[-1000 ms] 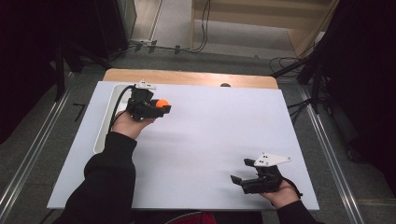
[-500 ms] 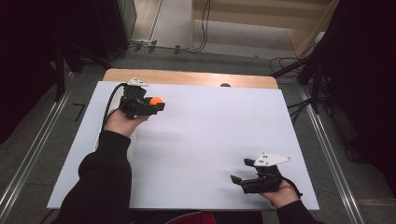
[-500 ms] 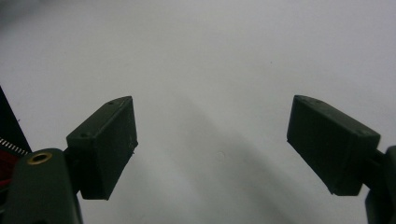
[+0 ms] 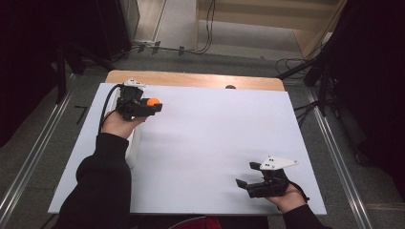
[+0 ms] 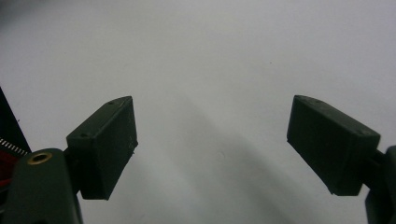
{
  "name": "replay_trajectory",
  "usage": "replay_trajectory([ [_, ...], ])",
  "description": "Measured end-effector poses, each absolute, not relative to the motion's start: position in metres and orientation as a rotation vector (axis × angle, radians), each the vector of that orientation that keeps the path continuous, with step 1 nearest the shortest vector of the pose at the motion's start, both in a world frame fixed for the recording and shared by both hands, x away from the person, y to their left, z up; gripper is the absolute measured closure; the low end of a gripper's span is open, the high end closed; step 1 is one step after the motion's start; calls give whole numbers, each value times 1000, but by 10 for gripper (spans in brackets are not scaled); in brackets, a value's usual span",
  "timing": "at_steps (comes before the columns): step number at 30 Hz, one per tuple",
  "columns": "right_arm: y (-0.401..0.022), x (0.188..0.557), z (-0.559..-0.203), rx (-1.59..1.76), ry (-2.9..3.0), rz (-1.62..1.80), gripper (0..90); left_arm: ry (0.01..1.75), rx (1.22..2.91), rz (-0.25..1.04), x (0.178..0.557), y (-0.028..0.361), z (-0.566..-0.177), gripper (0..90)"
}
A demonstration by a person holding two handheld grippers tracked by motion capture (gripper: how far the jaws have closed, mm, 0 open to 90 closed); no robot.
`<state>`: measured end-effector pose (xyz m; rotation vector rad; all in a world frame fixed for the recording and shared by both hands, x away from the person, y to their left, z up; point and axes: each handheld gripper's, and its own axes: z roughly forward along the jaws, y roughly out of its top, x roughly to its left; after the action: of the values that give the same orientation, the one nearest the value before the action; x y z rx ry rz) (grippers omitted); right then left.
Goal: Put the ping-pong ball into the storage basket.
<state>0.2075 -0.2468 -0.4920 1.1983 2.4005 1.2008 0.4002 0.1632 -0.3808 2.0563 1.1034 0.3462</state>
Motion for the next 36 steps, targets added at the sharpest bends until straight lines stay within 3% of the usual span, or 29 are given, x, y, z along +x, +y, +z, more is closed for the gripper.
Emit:
replay_trajectory([
  [36,-246,207,-492,1192,2409,1192,147,1224,2002,414,409,204,-382,500],
])
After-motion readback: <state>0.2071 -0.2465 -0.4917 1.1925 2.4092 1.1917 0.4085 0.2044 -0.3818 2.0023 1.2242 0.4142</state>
